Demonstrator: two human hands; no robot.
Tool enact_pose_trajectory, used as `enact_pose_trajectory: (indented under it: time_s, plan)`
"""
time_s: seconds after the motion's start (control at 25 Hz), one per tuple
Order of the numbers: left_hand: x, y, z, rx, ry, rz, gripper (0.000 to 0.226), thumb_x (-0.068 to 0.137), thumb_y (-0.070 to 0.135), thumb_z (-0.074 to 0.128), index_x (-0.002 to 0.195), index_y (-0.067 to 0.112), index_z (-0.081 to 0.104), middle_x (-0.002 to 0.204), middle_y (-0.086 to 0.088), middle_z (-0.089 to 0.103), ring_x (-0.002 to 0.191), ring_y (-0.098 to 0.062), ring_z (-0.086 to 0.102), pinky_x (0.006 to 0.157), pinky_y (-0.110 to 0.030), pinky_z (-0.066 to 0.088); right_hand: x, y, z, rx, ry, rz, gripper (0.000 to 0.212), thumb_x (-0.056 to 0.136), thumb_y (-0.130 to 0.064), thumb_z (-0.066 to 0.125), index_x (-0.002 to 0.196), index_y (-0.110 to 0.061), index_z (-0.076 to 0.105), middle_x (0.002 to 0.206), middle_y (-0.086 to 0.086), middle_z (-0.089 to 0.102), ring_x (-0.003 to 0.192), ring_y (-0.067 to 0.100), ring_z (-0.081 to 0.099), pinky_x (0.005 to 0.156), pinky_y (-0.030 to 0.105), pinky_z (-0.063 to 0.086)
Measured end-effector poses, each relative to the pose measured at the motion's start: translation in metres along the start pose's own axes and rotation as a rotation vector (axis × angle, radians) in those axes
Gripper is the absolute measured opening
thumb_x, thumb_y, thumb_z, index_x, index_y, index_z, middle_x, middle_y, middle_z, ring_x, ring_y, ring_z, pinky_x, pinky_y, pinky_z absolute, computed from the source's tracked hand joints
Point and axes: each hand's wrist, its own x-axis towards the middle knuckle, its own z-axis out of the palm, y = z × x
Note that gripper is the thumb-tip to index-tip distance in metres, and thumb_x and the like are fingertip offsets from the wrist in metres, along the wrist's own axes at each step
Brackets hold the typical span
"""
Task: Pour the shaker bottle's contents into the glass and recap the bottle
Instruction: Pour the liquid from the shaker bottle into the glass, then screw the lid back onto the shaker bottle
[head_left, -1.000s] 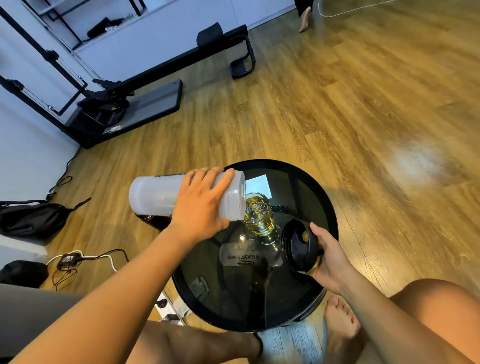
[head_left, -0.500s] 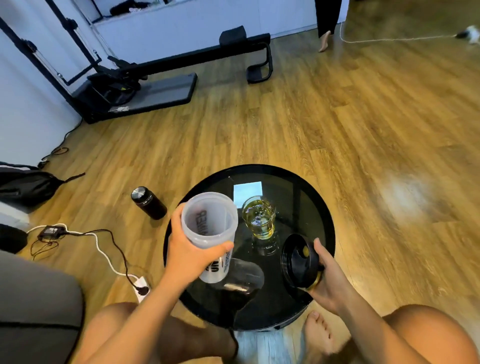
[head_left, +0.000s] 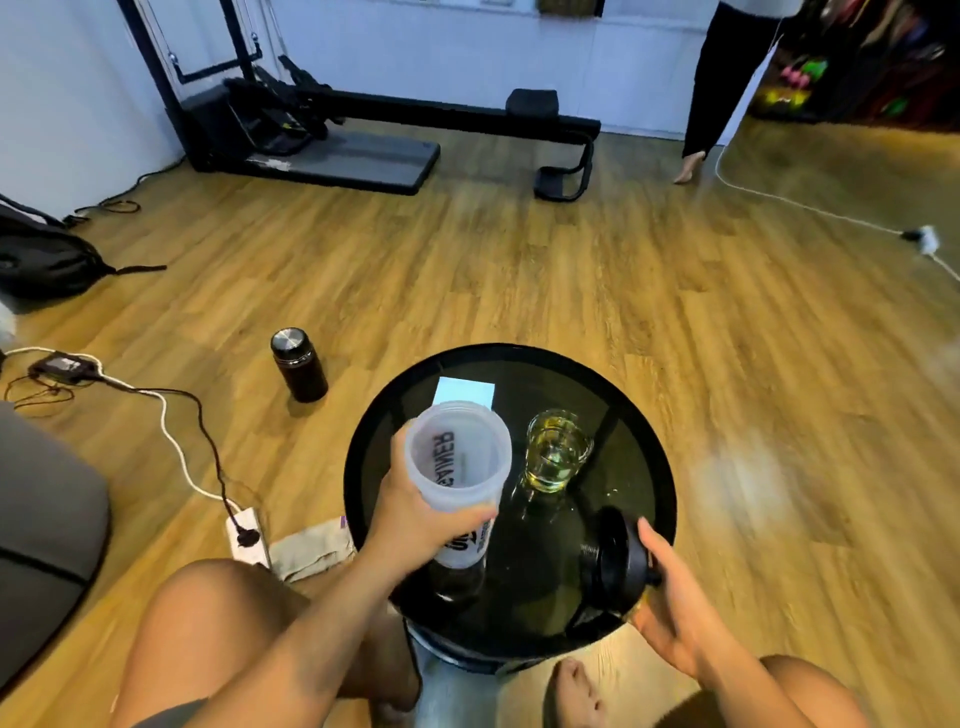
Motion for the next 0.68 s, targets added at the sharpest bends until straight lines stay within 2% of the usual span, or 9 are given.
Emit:
enact_pose_trajectory:
  time_s: [0.08,0.16,0.2,0.28,0.4,0.52,0.6,0.68]
  plan:
    - [-0.003,-0.003,0.0,0.001,-0.032,-0.007,0.109,0.047,0.046,0.092,0.138,0.048,0.033,0.138,0.025,0.048,0.131,0.002,0.048,0.1,-0.016,0.042,-0.003,-0.008,0.008,-0.201,0.035,-0.05,0.063,0.074,-0.059,0.073,0.123,-0.022,0.064,0.122,0.013,0.07,0.109,0.035,0.068,0.092,0.051,0.056]
    - [-0.005,-0.008,0.001,-0.009,-0.04,-0.006,0.109,0.048,0.044,0.095,0.137,0.052,0.033,0.138,0.027,0.048,0.132,0.0,0.048,0.101,-0.018,0.043,-0.007,-0.027,0.024,-0.386,0.006,-0.212,0.082,0.054,-0.074,0.079,0.126,-0.04,0.06,0.137,0.006,0.06,0.123,0.03,0.059,0.106,0.057,0.045]
    - [-0.004,-0.008,0.0,-0.016,-0.05,-0.007,0.109,0.049,0.043,0.096,0.138,0.052,0.033,0.138,0.028,0.049,0.132,0.0,0.049,0.101,-0.019,0.044,-0.009,-0.039,0.037,-0.441,-0.031,-0.329,0.081,0.051,-0.076,0.079,0.124,-0.047,0.059,0.14,0.003,0.058,0.124,0.026,0.058,0.107,0.056,0.045]
    - [0.0,-0.009,-0.002,-0.012,-0.079,-0.007,0.111,0.049,0.043,0.097,0.141,0.046,0.034,0.138,0.028,0.049,0.131,0.0,0.049,0.103,-0.023,0.046,-0.021,-0.068,0.079,-0.584,-0.135,-0.553,0.075,0.056,-0.072,0.078,0.125,-0.051,0.057,0.136,-0.004,0.061,0.12,0.016,0.061,0.105,0.047,0.047]
    - [0.009,-0.007,-0.008,-0.007,-0.156,-0.031,0.112,0.048,0.039,0.098,0.139,0.048,0.033,0.138,0.02,0.051,0.129,0.006,0.051,0.103,-0.02,0.045,-0.036,-0.092,0.15,-1.065,-0.282,-0.852,0.089,0.062,-0.068,0.073,0.141,-0.045,0.041,0.139,-0.012,0.056,0.124,0.006,0.055,0.104,0.032,0.042]
    - [0.017,-0.009,-0.015,-0.013,-0.222,-0.069,0.107,0.057,0.019,0.102,0.131,0.048,0.03,0.13,0.024,0.052,0.114,0.025,0.05,0.091,-0.003,0.041,-0.039,-0.083,0.194,-1.639,-0.389,-0.996,0.102,0.066,-0.071,0.066,0.153,-0.039,0.022,0.146,-0.005,0.049,0.13,0.016,0.046,0.106,0.039,0.041]
    - [0.02,-0.01,-0.017,-0.022,-0.23,-0.082,0.113,0.059,0.015,0.101,0.135,0.045,0.023,0.126,0.027,0.051,0.108,0.031,0.048,0.084,0.003,0.039,-0.033,-0.075,0.204,-1.829,-0.422,-1.038,0.103,0.067,-0.074,0.059,0.155,-0.037,0.017,0.147,-0.003,0.048,0.125,0.021,0.046,0.102,0.042,0.043]
    - [0.019,-0.013,-0.018,-0.02,-0.238,-0.08,0.114,0.058,0.017,0.101,0.14,0.041,0.026,0.127,0.023,0.055,0.114,0.022,0.053,0.087,-0.002,0.044,-0.026,-0.074,0.206,-1.888,-0.465,-1.056,0.104,0.069,-0.073,0.058,0.155,-0.033,0.017,0.146,0.001,0.047,0.122,0.023,0.048,0.099,0.041,0.046]
